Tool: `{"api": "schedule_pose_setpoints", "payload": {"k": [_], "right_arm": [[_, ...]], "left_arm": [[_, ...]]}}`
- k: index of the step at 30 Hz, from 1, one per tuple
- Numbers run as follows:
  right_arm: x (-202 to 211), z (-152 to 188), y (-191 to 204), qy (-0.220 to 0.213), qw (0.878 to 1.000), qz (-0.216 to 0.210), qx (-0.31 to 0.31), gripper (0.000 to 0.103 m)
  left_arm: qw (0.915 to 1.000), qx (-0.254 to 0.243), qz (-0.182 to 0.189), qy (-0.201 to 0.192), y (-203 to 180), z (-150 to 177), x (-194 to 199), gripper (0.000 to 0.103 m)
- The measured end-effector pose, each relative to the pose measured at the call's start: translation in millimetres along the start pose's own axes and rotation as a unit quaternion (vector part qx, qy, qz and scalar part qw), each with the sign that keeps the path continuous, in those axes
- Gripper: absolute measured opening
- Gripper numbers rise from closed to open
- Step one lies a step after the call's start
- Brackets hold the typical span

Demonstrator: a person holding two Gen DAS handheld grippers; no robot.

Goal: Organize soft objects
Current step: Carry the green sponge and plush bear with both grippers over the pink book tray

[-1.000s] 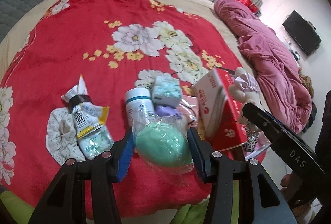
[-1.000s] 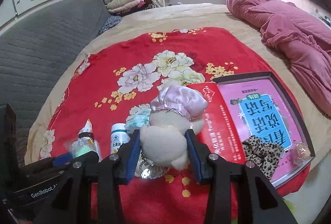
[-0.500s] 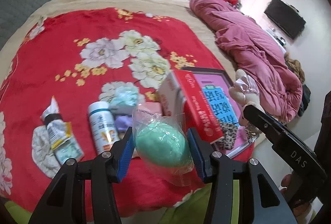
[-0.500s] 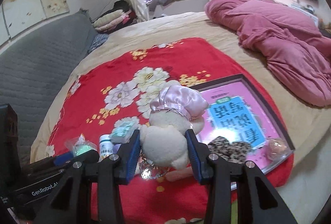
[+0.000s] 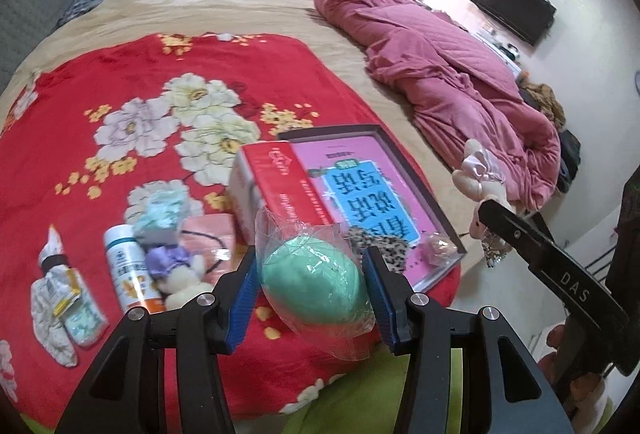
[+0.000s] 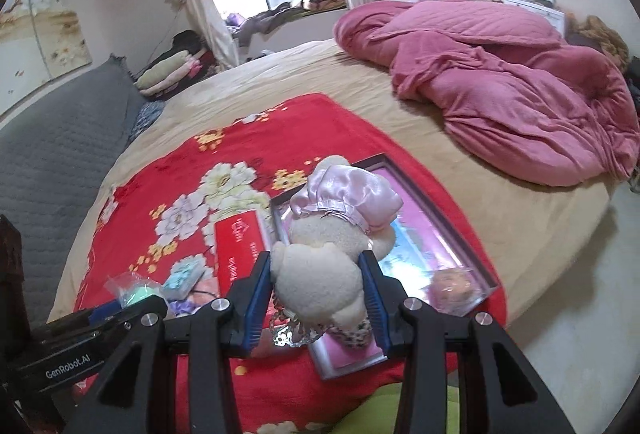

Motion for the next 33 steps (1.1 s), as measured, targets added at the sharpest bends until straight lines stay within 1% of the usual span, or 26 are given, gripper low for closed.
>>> {"api": "schedule_pose_setpoints", "payload": {"k": [8, 17, 24, 29, 33], "right_arm": [[4, -3, -24, -0.001, 1.000, 0.009, -0.002, 0.043], [3, -4, -45, 0.002, 1.000, 0.018, 0.004, 0.043], [-7, 0, -58, 0.010, 1.000, 0.012, -0.007, 0.043], [-20, 8, -66, 0.027, 0.999, 0.010, -0.014, 0.043], [-28, 12, -72, 0.034, 0.999, 0.003, -0.025, 0.043]], "left_arm": [[0.9995, -0.027, 0.016, 0.008, -36, -1, -19, 0.052], [0.9986, -0.035, 0.032, 0.022, -61, 2, -48, 0.053], [0.9967, -0.054, 0.036, 0.050, -75, 16, -75, 0.053], [0.9944, -0.075, 0.037, 0.065, -85, 27, -93, 0.053], [0.9918, -0.087, 0.037, 0.085, -92, 39, -113, 0.053]]}}
Point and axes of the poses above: each gripper's, at about its wrist camera, not at the fingertips, and x roughly against the way its jaws point, y to its left, z to its underside, the point moved 9 cm from there along -x, roughly the way its jaws point, and after that the axes turned 10 degrees about -y, right-handed, at the moved point
